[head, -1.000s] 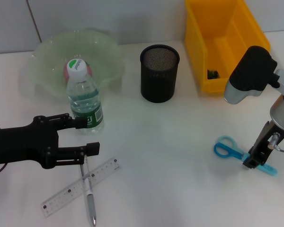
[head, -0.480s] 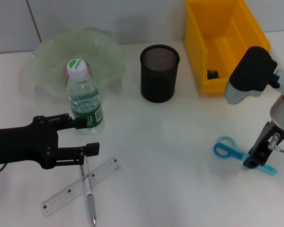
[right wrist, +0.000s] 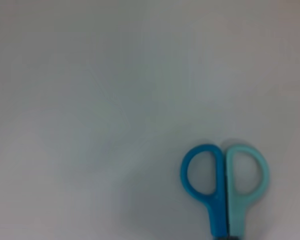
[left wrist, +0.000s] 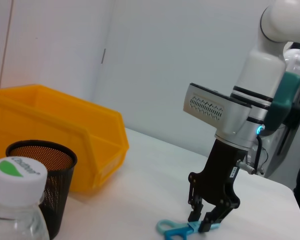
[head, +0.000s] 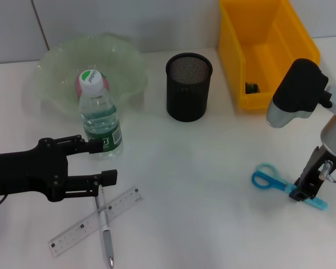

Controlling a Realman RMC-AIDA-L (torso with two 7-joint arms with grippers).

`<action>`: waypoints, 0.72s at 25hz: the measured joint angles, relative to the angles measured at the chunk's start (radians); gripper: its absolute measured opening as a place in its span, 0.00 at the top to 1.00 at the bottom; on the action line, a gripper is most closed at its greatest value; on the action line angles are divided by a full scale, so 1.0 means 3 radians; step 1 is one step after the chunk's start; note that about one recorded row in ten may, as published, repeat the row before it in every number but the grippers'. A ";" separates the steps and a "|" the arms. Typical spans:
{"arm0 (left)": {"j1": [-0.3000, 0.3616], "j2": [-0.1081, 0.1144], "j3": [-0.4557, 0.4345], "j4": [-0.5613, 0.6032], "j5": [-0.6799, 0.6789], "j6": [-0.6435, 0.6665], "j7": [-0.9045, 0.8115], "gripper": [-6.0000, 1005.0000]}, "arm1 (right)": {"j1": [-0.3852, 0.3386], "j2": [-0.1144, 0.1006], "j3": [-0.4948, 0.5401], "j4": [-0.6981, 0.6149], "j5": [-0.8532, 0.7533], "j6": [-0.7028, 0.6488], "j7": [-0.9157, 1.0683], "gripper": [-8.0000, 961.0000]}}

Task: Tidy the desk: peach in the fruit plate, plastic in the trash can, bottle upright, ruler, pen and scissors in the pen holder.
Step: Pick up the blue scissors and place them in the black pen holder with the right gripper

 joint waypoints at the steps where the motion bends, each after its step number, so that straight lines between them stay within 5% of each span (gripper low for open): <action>1: 0.0000 0.0000 0.0000 0.0000 0.0000 0.0000 0.0000 0.19 | -0.0008 0.0002 0.0016 -0.0040 0.0007 -0.0008 0.0000 0.74; 12: 0.0005 -0.0002 -0.0033 0.0000 -0.0002 0.0053 -0.0002 0.19 | -0.0095 -0.0011 0.0768 -0.0741 0.0602 -0.0310 -0.0146 0.77; 18: -0.0011 -0.0009 -0.0043 0.0005 -0.0004 0.0087 -0.0005 0.19 | -0.0297 -0.0007 0.1293 -0.0838 0.1509 0.0109 -0.0650 0.77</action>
